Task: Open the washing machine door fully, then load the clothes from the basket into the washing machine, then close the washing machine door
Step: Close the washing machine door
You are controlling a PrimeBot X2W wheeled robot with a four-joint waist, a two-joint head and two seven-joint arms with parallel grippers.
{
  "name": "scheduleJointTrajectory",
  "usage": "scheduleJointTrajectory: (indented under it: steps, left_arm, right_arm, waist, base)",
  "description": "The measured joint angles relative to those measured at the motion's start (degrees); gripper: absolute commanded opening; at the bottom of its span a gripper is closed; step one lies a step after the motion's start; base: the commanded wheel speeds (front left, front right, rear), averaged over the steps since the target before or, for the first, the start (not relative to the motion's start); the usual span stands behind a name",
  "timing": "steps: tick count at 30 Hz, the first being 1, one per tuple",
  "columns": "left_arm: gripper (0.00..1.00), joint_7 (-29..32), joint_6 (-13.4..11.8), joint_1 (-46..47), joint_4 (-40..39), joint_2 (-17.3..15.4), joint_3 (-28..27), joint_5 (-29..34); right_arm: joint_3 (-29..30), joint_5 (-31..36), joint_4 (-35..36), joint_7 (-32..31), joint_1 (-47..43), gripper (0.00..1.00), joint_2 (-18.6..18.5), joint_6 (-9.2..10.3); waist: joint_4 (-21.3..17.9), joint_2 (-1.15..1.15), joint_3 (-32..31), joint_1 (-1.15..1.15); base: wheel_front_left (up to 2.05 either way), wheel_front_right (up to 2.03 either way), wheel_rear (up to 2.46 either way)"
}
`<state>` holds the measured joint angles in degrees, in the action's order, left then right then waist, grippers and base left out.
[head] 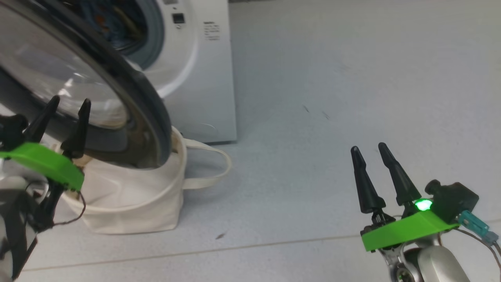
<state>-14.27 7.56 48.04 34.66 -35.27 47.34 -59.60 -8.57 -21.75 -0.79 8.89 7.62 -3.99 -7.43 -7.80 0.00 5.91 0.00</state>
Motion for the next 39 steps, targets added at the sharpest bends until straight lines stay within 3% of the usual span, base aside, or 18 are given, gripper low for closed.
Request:
scheduleJointTrajectory:
  steps: [9, 21, 30, 39]
  left_arm:
    - [1.0, 0.0, -0.73, -11.33, -3.01, -0.27, -9.87, 7.73]
    - [1.0, 0.0, -3.39, -27.47, -9.12, -0.8, -21.37, 11.95]
    - [1.0, 0.0, -4.03, -39.4, -16.84, 1.45, -27.66, 16.7]
    - [1.0, 0.0, -3.79, -40.89, -20.26, 1.16, -29.13, 17.83]
  right_arm:
    - [0.52, -1.07, -0.3, 0.02, -1.2, 1.0, -0.59, 0.0]
    - [1.13, -2.52, -0.65, 0.32, -3.46, 1.0, -0.85, 0.0]
    - [2.41, -3.04, -1.65, 1.75, -5.31, 1.0, -0.78, 0.0]
    - [3.81, -3.07, -1.6, 2.36, -6.66, 1.0, -0.4, 0.0]
  waist:
    - [5.51, 0.0, -3.51, 0.0]
    - [10.22, 0.0, -6.51, 0.0]
    - [10.19, 0.0, -7.3, 0.0]
    - [9.44, 0.0, -7.6, 0.0]
  base:
    - [0.0, 0.0, 0.0]
    - [0.0, 0.0, 0.0]
    - [0.0, 0.0, 0.0]
    - [0.0, 0.0, 0.0]
